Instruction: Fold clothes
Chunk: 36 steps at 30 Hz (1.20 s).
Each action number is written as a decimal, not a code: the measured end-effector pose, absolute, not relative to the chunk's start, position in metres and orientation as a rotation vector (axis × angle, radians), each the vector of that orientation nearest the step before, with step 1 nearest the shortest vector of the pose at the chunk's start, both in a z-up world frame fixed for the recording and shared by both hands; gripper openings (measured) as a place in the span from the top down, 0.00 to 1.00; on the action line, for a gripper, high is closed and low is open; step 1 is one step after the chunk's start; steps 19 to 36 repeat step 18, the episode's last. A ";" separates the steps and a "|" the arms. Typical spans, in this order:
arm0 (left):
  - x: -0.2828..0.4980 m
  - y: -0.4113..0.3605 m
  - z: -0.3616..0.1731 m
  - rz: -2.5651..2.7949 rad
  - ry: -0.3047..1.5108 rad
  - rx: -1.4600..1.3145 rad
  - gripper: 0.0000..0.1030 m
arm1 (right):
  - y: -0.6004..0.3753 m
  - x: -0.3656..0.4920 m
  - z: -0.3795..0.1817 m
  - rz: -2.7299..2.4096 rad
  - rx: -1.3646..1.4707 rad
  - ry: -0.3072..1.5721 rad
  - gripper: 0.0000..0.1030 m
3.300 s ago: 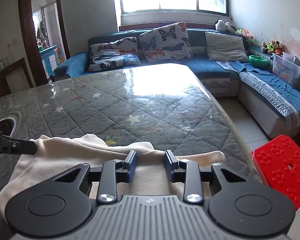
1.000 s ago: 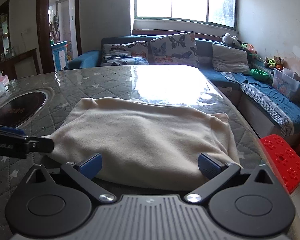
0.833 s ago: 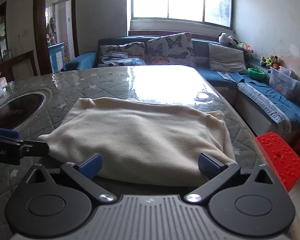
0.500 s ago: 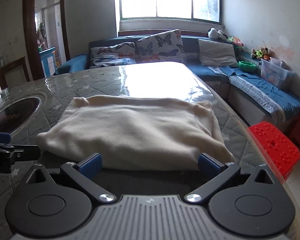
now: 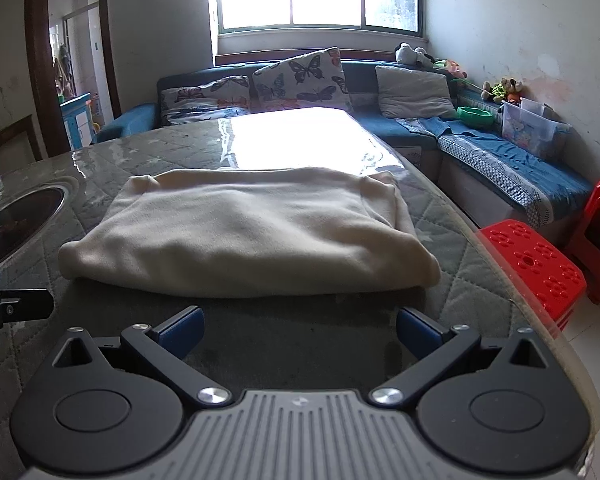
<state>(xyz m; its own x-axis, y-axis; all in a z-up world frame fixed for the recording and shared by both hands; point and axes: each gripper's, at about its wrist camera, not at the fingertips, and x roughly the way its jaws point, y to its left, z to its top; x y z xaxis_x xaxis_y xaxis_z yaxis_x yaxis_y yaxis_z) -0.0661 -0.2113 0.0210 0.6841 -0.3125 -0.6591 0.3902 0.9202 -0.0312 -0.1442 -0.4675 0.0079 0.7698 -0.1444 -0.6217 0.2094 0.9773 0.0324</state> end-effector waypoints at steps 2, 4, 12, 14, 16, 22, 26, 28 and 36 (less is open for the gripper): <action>-0.069 -0.212 0.020 -0.402 0.717 0.117 0.00 | -0.467 -0.144 0.009 -0.194 0.102 0.667 0.00; -0.071 -0.213 0.020 -0.407 0.718 0.120 0.00 | -0.468 -0.145 0.009 -0.196 0.102 0.668 0.00; -0.079 -0.216 0.018 -0.422 0.720 0.127 0.00 | -0.468 -0.149 0.007 -0.200 0.105 0.667 0.00; -0.081 -0.215 0.018 -0.423 0.718 0.128 0.00 | -0.467 -0.150 0.007 -0.201 0.107 0.667 0.00; -0.082 -0.215 0.019 -0.424 0.716 0.129 0.00 | -0.467 -0.152 0.007 -0.201 0.108 0.667 0.00; -0.083 -0.214 0.019 -0.425 0.714 0.129 0.00 | -0.467 -0.153 0.007 -0.202 0.107 0.666 0.00; -0.083 -0.214 0.019 -0.425 0.714 0.129 0.00 | -0.467 -0.153 0.007 -0.202 0.107 0.666 0.00; -0.083 -0.214 0.019 -0.425 0.714 0.129 0.00 | -0.467 -0.153 0.007 -0.202 0.107 0.666 0.00; -0.083 -0.214 0.019 -0.425 0.714 0.129 0.00 | -0.467 -0.153 0.007 -0.202 0.107 0.666 0.00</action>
